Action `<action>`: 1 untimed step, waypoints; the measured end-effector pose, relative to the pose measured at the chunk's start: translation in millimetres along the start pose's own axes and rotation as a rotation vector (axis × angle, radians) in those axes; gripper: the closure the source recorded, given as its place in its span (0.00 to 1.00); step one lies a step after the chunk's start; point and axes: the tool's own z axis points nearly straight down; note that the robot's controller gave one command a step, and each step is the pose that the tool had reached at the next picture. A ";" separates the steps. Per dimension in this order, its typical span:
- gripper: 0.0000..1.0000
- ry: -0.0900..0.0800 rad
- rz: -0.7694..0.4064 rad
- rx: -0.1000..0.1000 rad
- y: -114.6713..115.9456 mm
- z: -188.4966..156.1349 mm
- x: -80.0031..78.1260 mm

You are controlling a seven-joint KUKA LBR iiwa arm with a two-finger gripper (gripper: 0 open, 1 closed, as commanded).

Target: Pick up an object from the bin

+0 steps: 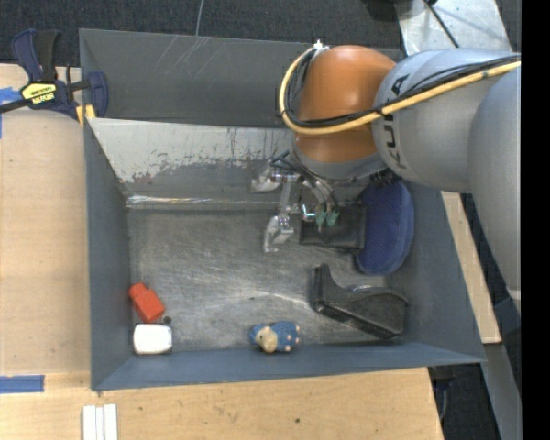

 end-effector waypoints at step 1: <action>0.00 -0.021 -0.088 0.001 67.5 51.1 85.4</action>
Offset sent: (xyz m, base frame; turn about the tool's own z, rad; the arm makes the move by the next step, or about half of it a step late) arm -0.0902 0.0674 -0.0566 -0.0864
